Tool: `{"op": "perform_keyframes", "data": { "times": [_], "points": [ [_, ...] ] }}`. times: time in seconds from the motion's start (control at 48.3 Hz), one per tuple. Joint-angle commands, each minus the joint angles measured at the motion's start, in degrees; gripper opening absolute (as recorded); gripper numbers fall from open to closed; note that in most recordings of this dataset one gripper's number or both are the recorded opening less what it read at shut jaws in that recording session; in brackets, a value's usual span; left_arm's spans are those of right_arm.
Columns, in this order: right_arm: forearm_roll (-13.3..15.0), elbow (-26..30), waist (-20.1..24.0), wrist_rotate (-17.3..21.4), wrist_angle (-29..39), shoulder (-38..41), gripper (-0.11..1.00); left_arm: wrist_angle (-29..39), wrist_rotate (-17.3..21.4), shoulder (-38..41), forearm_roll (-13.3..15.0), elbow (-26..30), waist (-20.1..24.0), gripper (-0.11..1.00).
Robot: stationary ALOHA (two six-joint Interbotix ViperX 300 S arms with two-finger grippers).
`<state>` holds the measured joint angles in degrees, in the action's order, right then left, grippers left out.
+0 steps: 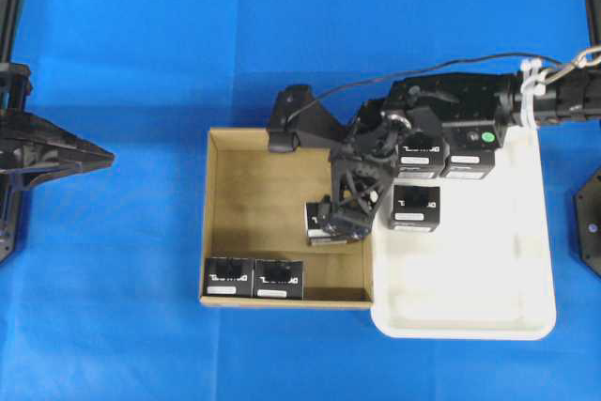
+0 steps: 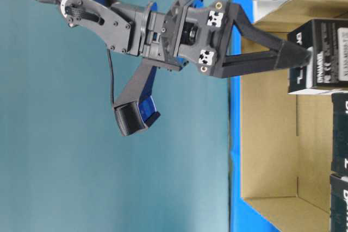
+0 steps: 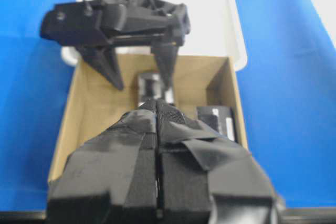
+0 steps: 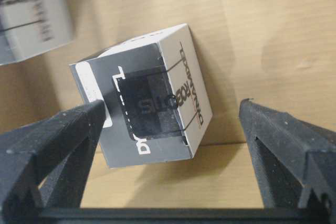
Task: Pick the box from inside the cardboard box.
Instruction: 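Close the right gripper on the servo box and lift it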
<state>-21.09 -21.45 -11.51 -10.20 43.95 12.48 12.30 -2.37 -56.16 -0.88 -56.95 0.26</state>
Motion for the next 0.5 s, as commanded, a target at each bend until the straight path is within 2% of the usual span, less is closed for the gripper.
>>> {"op": "perform_keyframes", "data": {
  "times": [0.0, 0.166, 0.476],
  "points": [
    [1.8, -0.6, -2.0, -0.1, -0.3, 0.6, 0.99, -0.4, 0.0, 0.3, -0.1, 1.4, 0.0, -0.07],
    [2.5, -0.6, -3.3, -0.1, -0.3, 0.5, 0.99, -0.4, 0.0, 0.2, -0.1, 1.4, 0.0, -0.07],
    [2.5, 0.0, -2.6, 0.1, -0.6, 0.2, 0.99, -0.4, 0.0, 0.2, -0.1, 1.4, 0.0, -0.07]
  ]
}}
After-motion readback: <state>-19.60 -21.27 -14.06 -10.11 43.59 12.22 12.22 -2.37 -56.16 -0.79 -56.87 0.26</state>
